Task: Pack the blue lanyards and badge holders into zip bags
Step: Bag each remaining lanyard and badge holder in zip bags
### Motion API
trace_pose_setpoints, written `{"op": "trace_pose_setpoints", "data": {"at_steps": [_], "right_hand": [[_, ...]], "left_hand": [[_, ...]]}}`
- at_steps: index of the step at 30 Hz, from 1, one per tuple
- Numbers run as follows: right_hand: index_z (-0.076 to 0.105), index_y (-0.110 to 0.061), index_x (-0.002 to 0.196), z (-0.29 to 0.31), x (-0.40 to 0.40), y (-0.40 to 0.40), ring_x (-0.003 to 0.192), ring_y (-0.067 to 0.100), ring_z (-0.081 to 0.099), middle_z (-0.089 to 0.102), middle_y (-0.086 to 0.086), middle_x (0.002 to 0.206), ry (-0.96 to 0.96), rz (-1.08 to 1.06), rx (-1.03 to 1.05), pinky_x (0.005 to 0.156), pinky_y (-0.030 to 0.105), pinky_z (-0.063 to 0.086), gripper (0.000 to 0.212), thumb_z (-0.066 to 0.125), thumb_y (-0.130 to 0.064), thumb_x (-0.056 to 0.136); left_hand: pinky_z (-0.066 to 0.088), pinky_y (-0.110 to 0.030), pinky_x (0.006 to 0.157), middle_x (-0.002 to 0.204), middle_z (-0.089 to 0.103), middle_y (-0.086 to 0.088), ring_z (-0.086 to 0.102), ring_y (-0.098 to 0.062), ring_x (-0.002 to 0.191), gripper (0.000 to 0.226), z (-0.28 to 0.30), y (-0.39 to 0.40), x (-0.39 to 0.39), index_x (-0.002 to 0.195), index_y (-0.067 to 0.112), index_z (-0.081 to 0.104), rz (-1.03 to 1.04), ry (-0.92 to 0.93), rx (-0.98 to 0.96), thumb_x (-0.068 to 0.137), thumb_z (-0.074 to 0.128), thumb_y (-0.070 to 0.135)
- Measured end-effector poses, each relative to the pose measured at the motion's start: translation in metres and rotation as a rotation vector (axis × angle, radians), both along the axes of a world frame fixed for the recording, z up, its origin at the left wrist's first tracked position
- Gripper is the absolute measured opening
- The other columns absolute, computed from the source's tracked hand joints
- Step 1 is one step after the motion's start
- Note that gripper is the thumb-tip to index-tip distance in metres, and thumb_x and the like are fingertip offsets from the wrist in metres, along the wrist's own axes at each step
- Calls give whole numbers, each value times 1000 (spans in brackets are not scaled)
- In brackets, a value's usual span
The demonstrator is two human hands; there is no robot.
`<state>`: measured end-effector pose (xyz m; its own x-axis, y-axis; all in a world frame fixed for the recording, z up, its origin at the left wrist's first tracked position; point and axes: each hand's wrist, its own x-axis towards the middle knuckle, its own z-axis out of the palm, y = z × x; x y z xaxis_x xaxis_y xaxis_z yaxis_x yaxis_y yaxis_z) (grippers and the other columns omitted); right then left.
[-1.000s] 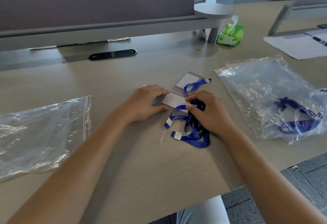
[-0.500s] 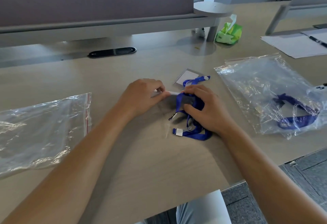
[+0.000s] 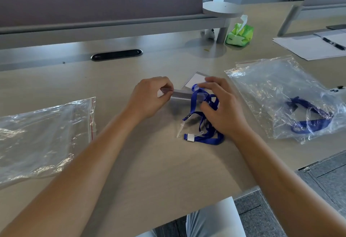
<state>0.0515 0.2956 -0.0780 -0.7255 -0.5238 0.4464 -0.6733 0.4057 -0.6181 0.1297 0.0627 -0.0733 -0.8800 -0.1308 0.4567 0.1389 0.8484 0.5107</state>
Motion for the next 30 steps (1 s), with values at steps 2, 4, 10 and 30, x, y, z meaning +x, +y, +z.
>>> {"op": "trace_pose_setpoints", "data": {"at_steps": [2,4,10,30], "right_hand": [[66,-27,128,9,7,2,129,8,48,50,-10,141,87,-10,14,97,11,36,44,69,-14,86],[72,-24,120,14,12,2,122,13,52,57,-6,129,187,59,29,93,18,44,39,72,-11,84],[79,-28,111,2,17,0,90,16,49,52,-5,96,373,253,328,80,26,41,33,73,-18,81],[79,-16,99,82,-47,-24,82,17,72,76,-3,85,-96,-133,-225,82,38,61,9,71,-17,94]], "left_hand": [[55,-42,78,88,68,10,66,-11,84,5,-1,-2,1,91,21,68,5,2,-29,89,65,19],[55,-43,76,87,67,11,64,-12,82,5,0,-2,2,90,24,67,3,5,-55,88,63,21],[54,-43,77,86,67,10,64,-13,82,8,4,0,4,86,27,67,32,-14,-27,85,62,22],[55,-29,84,92,75,2,69,-17,87,13,58,-30,16,98,16,75,81,95,333,89,72,7]]}}
